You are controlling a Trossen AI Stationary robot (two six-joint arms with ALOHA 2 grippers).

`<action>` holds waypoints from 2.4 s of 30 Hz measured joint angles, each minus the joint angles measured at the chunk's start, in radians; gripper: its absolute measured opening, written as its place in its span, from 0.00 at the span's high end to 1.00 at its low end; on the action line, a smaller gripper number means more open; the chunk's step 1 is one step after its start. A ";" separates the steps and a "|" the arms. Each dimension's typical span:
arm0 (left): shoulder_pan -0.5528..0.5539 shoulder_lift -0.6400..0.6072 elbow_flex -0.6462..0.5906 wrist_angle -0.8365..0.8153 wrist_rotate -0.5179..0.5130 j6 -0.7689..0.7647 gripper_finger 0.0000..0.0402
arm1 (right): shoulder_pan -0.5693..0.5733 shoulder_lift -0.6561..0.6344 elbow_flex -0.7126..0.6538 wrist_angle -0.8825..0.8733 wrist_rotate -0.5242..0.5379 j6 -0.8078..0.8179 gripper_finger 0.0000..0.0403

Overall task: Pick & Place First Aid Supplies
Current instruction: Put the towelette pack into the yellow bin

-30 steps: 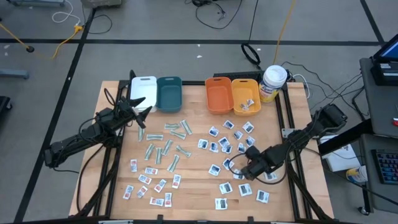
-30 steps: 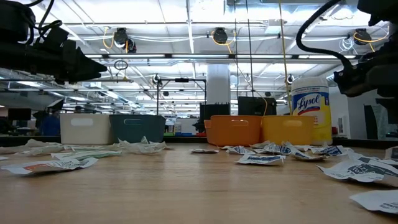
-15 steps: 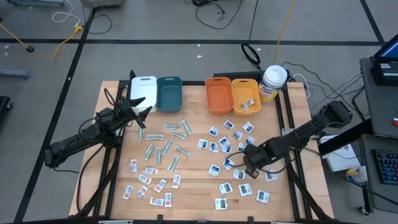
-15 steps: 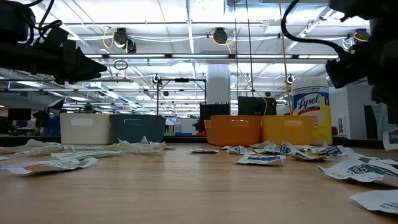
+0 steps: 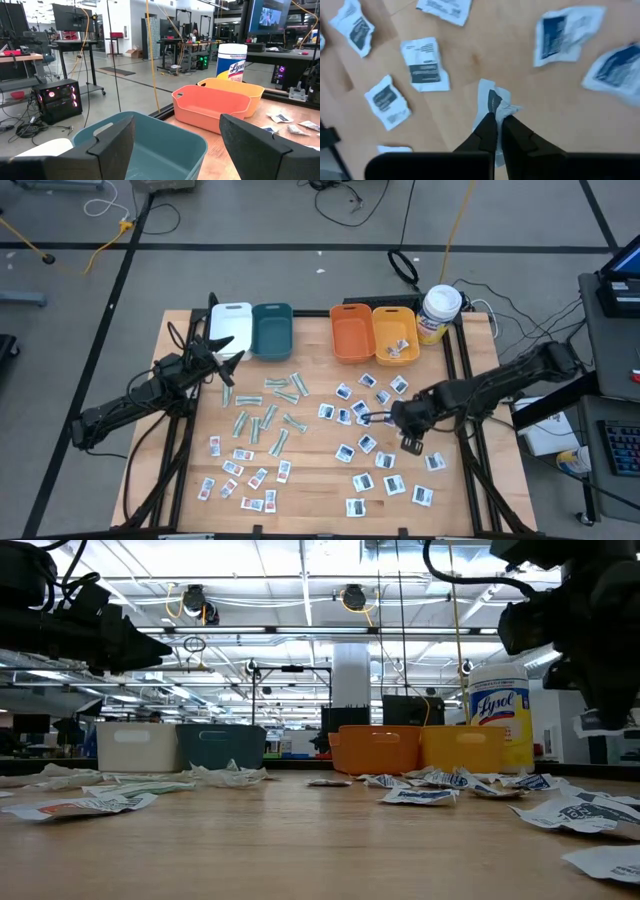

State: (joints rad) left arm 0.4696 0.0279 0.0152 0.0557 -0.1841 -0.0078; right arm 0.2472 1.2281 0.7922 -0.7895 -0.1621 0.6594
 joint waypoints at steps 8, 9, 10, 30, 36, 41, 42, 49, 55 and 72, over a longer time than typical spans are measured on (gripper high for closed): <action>0.000 0.000 0.000 0.000 0.000 0.000 0.26 | -0.123 -0.004 0.124 -0.234 0.036 -0.189 0.99; 0.000 0.000 0.000 0.000 0.000 0.000 0.26 | -0.135 -0.004 0.142 -0.253 0.050 -0.202 0.99; 0.000 0.000 0.000 0.000 0.000 0.000 0.26 | -0.145 -0.004 0.160 -0.265 0.058 -0.214 0.99; 0.000 0.000 0.000 0.000 0.000 0.000 0.26 | -0.296 0.006 0.325 -0.354 0.158 -0.475 0.99; 0.000 0.000 0.000 0.000 0.000 0.000 0.26 | -0.431 0.010 0.325 -0.336 0.293 -0.548 0.99; 0.000 0.000 0.000 0.000 0.000 0.000 0.26 | -0.552 0.041 0.325 -0.252 0.399 -0.577 0.99; 0.000 0.000 0.000 0.000 0.000 0.000 0.26 | -0.577 0.050 0.325 -0.235 0.403 -0.588 0.99; 0.000 0.000 0.000 0.000 0.000 0.000 0.26 | -0.724 0.130 0.325 -0.117 0.400 -0.700 0.99; 0.000 0.000 0.000 0.000 0.000 0.000 0.26 | -0.831 0.197 0.325 -0.062 0.401 -0.776 0.99; 0.000 0.000 0.000 0.000 0.000 0.000 0.26 | -0.915 0.374 0.325 0.023 0.397 -0.865 0.94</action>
State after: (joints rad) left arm 0.4697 0.0277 0.0152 0.0556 -0.1841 -0.0082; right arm -0.6682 1.6021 1.1172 -0.7668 0.2345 -0.2057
